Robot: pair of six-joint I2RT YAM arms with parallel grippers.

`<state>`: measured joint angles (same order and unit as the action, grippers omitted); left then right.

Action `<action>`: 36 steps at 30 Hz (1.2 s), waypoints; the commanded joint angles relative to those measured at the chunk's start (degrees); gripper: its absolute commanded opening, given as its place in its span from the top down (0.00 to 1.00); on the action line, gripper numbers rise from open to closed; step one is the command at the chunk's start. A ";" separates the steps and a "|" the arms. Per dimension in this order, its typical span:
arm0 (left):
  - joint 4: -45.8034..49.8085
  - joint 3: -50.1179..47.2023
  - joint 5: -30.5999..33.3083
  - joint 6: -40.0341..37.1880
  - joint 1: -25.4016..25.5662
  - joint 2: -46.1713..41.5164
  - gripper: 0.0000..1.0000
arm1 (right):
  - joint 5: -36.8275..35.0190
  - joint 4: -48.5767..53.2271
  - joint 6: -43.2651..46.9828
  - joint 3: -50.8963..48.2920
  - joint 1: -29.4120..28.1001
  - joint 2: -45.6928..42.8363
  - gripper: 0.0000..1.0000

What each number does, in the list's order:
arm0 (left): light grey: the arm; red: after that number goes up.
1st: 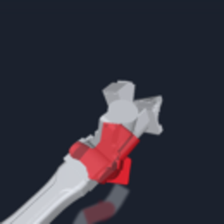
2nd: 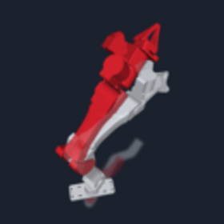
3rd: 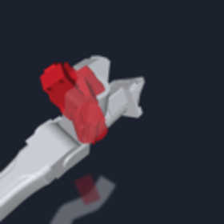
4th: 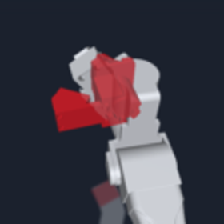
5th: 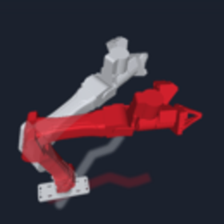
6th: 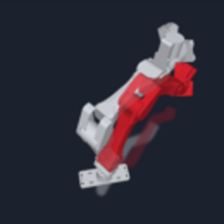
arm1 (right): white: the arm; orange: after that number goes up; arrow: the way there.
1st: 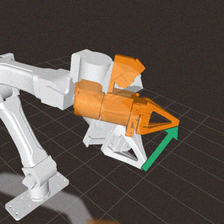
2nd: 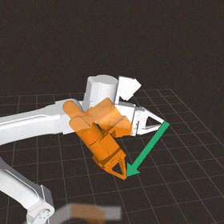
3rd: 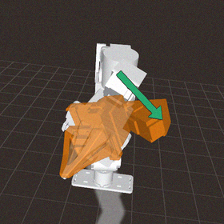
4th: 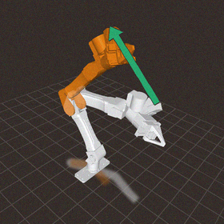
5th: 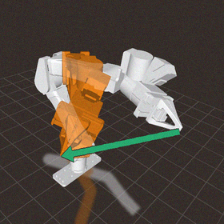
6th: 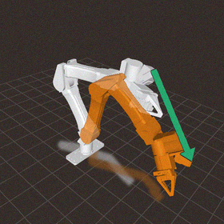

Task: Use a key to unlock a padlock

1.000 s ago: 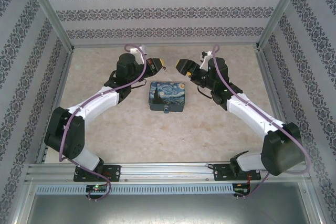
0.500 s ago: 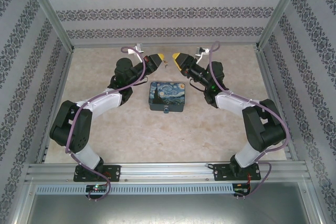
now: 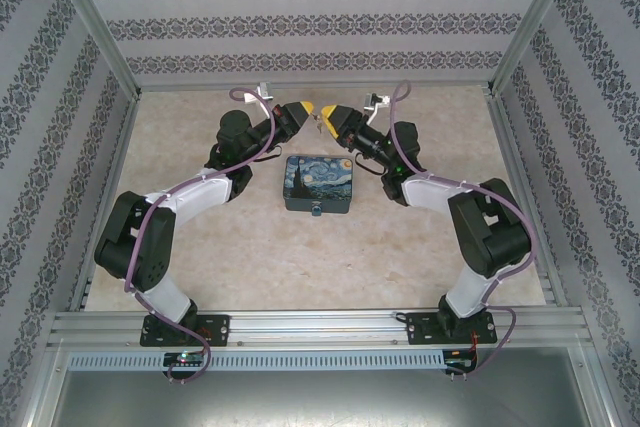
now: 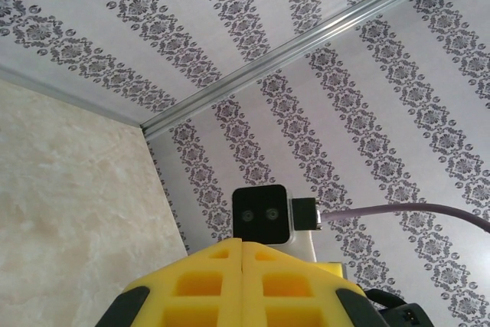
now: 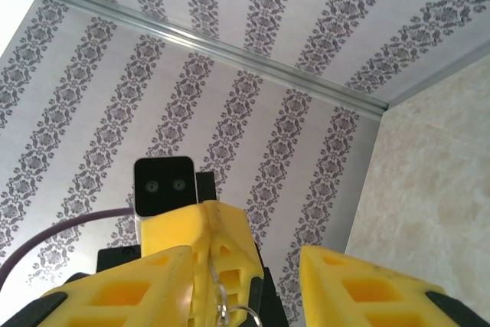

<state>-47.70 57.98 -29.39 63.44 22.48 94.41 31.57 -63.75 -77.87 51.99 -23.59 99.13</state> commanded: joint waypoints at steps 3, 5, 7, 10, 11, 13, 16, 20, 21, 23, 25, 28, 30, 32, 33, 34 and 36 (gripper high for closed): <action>-3.81 1.18 -1.28 0.37 -0.48 0.15 1.00 | 1.55 -4.19 -0.36 2.82 -1.31 1.66 0.59; -3.79 1.24 -1.23 0.27 -0.48 0.16 1.00 | 1.62 -4.27 -0.34 3.10 -1.69 2.02 0.60; -3.65 1.16 -1.21 0.11 -0.42 0.19 1.00 | 1.73 -4.37 -0.34 3.13 -2.06 2.33 0.62; -3.38 1.02 -1.03 0.02 -0.53 0.20 1.00 | 1.83 -4.46 -0.27 3.08 -2.50 2.61 0.64; -3.40 1.00 -0.87 -0.06 -0.45 0.25 1.00 | 1.82 -4.54 -0.19 2.88 -2.59 2.69 0.65; -3.22 1.00 -0.85 -0.12 -0.48 0.29 1.00 | 1.72 -4.72 -0.18 2.42 -2.68 2.69 0.67; -3.15 1.14 -0.79 -0.12 -0.46 0.42 1.00 | 1.52 -4.94 -0.09 1.56 -2.65 2.56 0.71; -3.15 1.02 -0.57 -0.14 -0.50 0.35 1.00 | 1.23 -5.07 -0.10 0.75 -2.43 2.30 0.76; -3.12 0.94 -0.50 -0.12 -0.50 0.38 1.00 | 1.13 -5.07 -0.09 0.55 -2.34 2.29 0.78; -3.07 0.85 -0.34 -0.21 -0.49 0.18 1.00 | 0.95 -5.24 -0.18 0.05 -2.12 2.21 0.78; -2.84 0.65 -0.10 -0.30 -0.45 -0.01 1.00 | 0.79 -5.32 -0.27 -0.43 -1.92 2.13 0.78; -2.58 0.42 0.35 -0.58 -0.48 -0.31 1.00 | 0.66 -5.51 -0.35 -1.01 -1.72 2.03 0.78; -2.57 0.27 0.52 -0.62 -0.56 -0.45 1.00 | 0.57 -5.55 -0.42 -1.35 -1.63 2.05 0.79; -2.35 0.14 0.75 -0.78 -0.54 -0.54 1.00 | 0.53 -5.76 -0.44 -1.61 -1.54 1.96 0.79; -2.38 0.06 0.84 -0.79 -0.51 -0.57 1.00 | 0.51 -5.79 -0.43 -1.79 -1.51 1.95 0.78; -2.39 0.07 0.84 -0.80 -0.55 -0.61 1.00 | 0.48 -5.78 -0.44 -1.96 -1.46 2.03 0.78; -2.35 -0.03 0.85 -0.77 -0.52 -0.70 1.00 | 0.34 -5.95 -0.53 -2.16 -1.37 2.03 0.78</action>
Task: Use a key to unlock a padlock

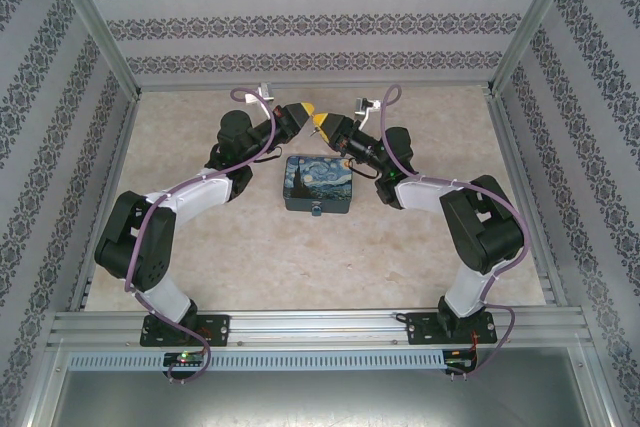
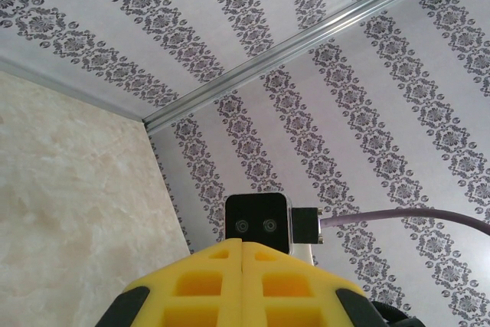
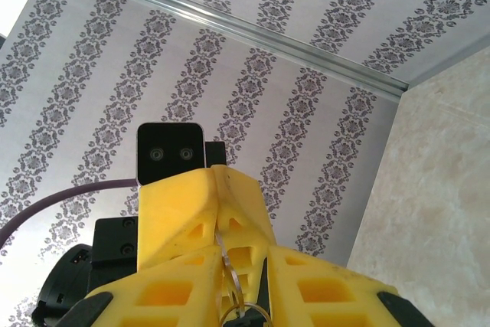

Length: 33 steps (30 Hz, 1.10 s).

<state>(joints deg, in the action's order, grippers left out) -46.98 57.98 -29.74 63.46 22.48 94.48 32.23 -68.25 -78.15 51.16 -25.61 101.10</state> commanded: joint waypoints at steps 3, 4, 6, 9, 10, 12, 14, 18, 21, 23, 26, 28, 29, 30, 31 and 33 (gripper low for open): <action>-3.12 -0.22 1.37 -0.73 -0.55 -0.84 1.00 | -0.50 -1.62 -0.50 -1.32 0.75 0.15 0.78; -3.16 -0.23 1.36 -0.71 -0.52 -0.87 1.00 | -0.44 -1.62 -0.56 -1.32 0.82 0.23 0.77; -3.21 -0.31 1.35 -0.69 -0.51 -0.87 1.00 | -0.48 -1.69 -0.55 -1.17 0.80 0.28 0.74; -3.51 -0.75 1.42 -0.52 -0.52 -0.89 1.00 | -0.52 -1.80 -0.80 -1.05 0.91 0.41 0.72; -3.58 -0.91 1.48 -0.40 -0.53 -0.92 1.00 | -0.42 -1.80 -0.86 -0.97 0.91 0.46 0.73; -3.89 -1.15 1.46 -0.25 -0.55 -0.87 1.00 | -0.46 -1.88 -0.94 -0.80 0.91 0.59 0.75; -3.83 -1.29 1.44 -0.16 -0.59 -0.87 1.00 | -0.41 -1.97 -1.08 -0.66 0.89 0.74 0.75; -4.02 -1.35 1.46 -0.01 -0.59 -0.70 1.00 | 0.27 -2.31 -1.37 -0.03 0.82 1.10 0.73; -4.17 -1.35 1.53 0.08 -0.52 -0.53 1.00 | 0.77 -2.40 -1.39 0.85 0.51 1.47 0.71; -4.18 -1.30 1.60 0.09 -0.55 -0.61 1.00 | 0.99 -2.32 -1.48 1.39 0.22 1.67 0.71; -4.32 -1.30 1.65 0.21 -0.57 -0.52 1.00 | 0.99 -2.33 -1.48 1.99 -0.09 2.13 0.71; -4.28 -1.29 1.67 0.18 -0.51 -0.48 1.00 | 0.89 -2.42 -1.64 2.11 -0.25 2.39 0.71; -4.26 -1.37 1.66 0.22 -0.51 -0.51 1.00 | 0.86 -2.55 -1.66 2.13 -0.26 2.49 0.72; -4.24 -1.43 1.57 0.22 -0.50 -0.52 1.00 | 0.90 -2.59 -1.74 2.29 -0.32 2.52 0.72; -4.28 -1.47 1.60 0.21 -0.54 -0.52 1.00 | 0.99 -2.59 -1.74 2.35 -0.41 2.61 0.71; -4.21 -1.57 1.61 0.13 -0.53 -0.48 1.00 | 1.11 -2.59 -1.74 2.63 -0.45 2.61 0.72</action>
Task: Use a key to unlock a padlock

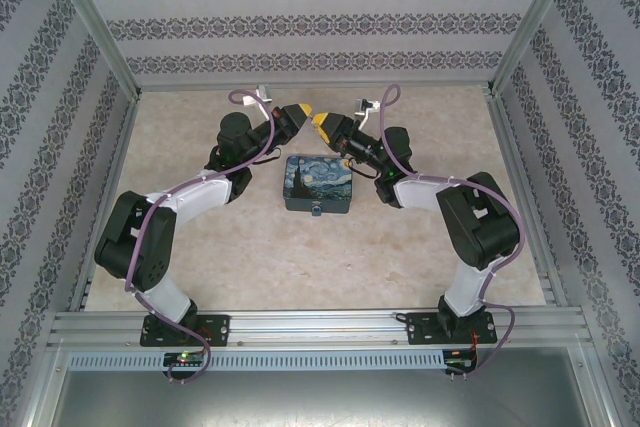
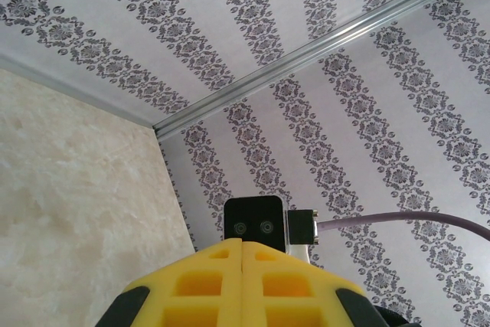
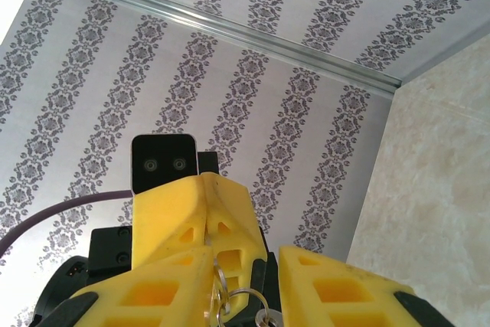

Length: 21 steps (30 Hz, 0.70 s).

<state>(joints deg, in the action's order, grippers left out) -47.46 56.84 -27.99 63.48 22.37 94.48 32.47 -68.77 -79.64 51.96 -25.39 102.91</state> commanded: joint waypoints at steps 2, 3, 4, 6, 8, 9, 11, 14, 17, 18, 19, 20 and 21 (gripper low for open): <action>-3.75 -0.66 -0.09 0.06 -0.35 -0.52 1.00 | 1.02 -2.07 -0.26 2.04 -0.80 0.80 0.72; -3.75 -0.73 -0.02 0.06 -0.41 -0.50 1.00 | 1.18 -2.07 -0.26 2.05 -0.89 0.80 0.72; -3.72 -0.76 0.02 0.06 -0.43 -0.52 1.00 | 1.28 -2.07 -0.26 2.13 -0.94 0.80 0.72; -3.69 -0.76 0.02 0.04 -0.36 -0.51 1.00 | 1.28 -2.07 -0.26 2.15 -1.07 0.71 0.73; -3.67 -0.85 0.11 0.06 -0.40 -0.52 1.00 | 1.45 -2.07 -0.17 2.03 -1.20 0.74 0.74; -3.60 -0.84 0.09 -0.02 -0.35 -0.52 1.00 | 1.41 -2.13 -0.17 1.92 -1.24 0.80 0.74; -3.46 -0.81 0.15 -0.03 -0.41 -0.54 1.00 | 1.42 -2.22 -0.13 1.75 -1.33 0.79 0.74; -3.38 -0.85 0.23 -0.19 -0.47 -0.65 1.00 | 1.38 -2.35 0.01 1.22 -1.42 0.77 0.75; -3.37 -0.88 0.32 -0.17 -0.44 -0.83 1.00 | 1.07 -2.51 0.06 0.77 -1.35 0.71 0.77; -3.34 -0.93 0.30 -0.16 -0.41 -0.80 1.00 | 0.87 -2.51 0.01 0.52 -1.33 0.63 0.77; -3.34 -0.90 0.43 -0.19 -0.41 -0.93 1.00 | 0.69 -2.51 -0.06 0.38 -1.24 0.62 0.78; -3.25 -0.95 0.40 -0.19 -0.34 -0.90 1.00 | 0.48 -2.51 -0.12 0.23 -1.17 0.62 0.80; -3.13 -1.05 0.48 -0.16 -0.40 -0.96 1.00 | 0.25 -2.66 -0.23 0.05 -1.03 0.62 0.81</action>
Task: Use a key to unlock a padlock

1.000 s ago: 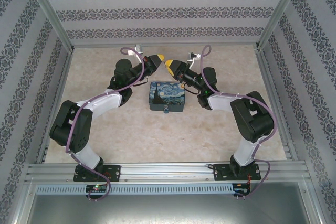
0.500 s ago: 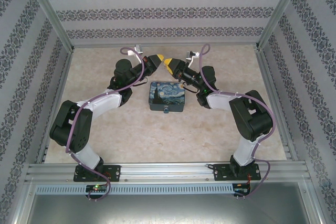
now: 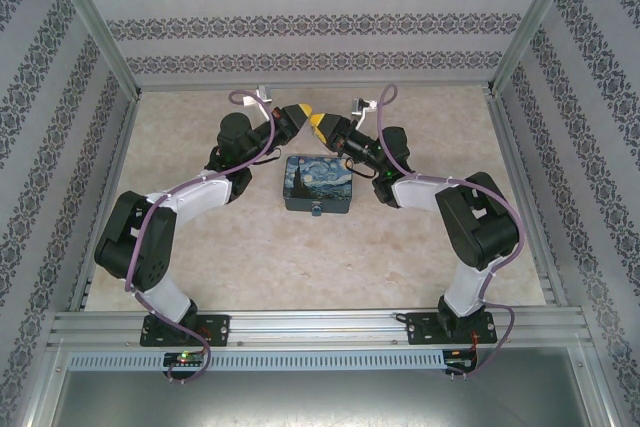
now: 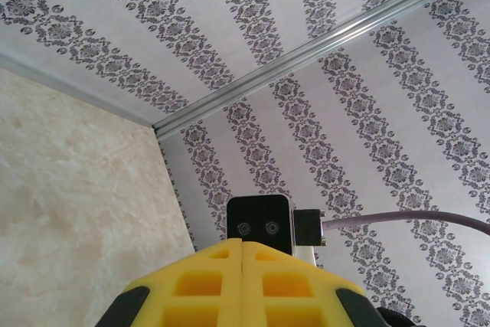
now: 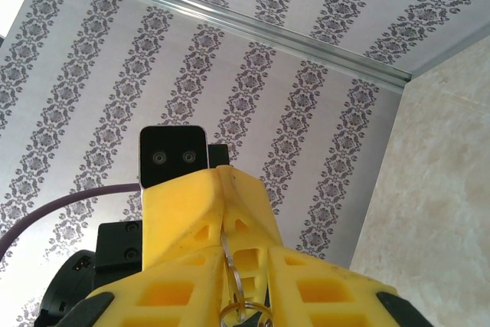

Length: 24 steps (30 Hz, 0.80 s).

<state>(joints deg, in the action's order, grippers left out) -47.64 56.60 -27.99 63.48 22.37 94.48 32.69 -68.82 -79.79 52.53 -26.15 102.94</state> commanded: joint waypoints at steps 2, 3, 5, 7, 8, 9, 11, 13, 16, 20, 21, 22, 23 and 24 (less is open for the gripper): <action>-2.91 -1.03 0.66 -0.15 -0.39 -1.17 1.00 | -0.20 -2.73 -0.27 -0.76 -0.05 0.68 0.86; -2.94 -1.16 0.74 -0.13 -0.48 -1.25 1.00 | -0.22 -2.80 -0.43 -0.81 0.05 0.75 0.87; -3.08 -1.35 0.93 -0.14 -0.46 -1.34 1.00 | -0.29 -2.90 -0.62 -0.80 0.09 0.85 0.91; -3.16 -1.61 1.19 -0.08 -0.43 -1.50 1.00 | -0.30 -2.90 -0.72 -0.72 0.22 0.86 0.95; -3.18 -1.75 1.35 0.00 -0.45 -1.63 1.00 | -0.34 -2.86 -0.76 -0.76 0.22 0.95 0.99; -3.29 -1.89 1.51 0.10 -0.36 -1.58 1.00 | -0.37 -2.90 -0.81 -0.73 0.22 1.03 1.00; -3.44 -2.34 1.92 0.28 -0.42 -1.87 1.00 | -0.65 -2.90 -0.89 -0.80 0.31 1.13 1.00; -3.85 -3.04 2.70 0.41 -0.40 -2.31 1.00 | -0.80 -2.90 -0.98 -1.02 0.48 1.21 1.00; -4.60 -4.45 4.48 0.43 -0.41 -3.39 1.00 | -0.88 -2.99 -1.11 -1.55 0.64 1.30 1.00; -3.86 -4.41 4.83 0.10 -0.41 -4.47 1.00 | -0.70 -2.90 -0.99 -2.11 0.75 1.39 1.00; -3.74 -4.23 4.79 0.11 -0.44 -4.64 1.00 | -0.67 -2.90 -1.07 -2.14 0.75 1.43 1.00; -3.60 -3.94 4.61 0.06 -0.40 -4.71 1.00 | -0.65 -2.99 -1.07 -2.20 0.75 1.48 1.00; -3.47 -3.72 4.39 0.06 -0.40 -4.68 1.00 | -0.52 -3.05 -1.07 -2.25 0.75 1.48 1.00; -3.37 -3.44 4.26 0.06 -0.45 -4.69 1.00 | -0.43 -3.09 -1.11 -2.17 0.75 1.48 1.00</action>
<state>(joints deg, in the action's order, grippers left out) -48.05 52.07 -25.17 63.53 22.41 92.36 32.58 -70.15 -80.88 51.44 -26.04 103.68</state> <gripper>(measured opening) 0.053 0.064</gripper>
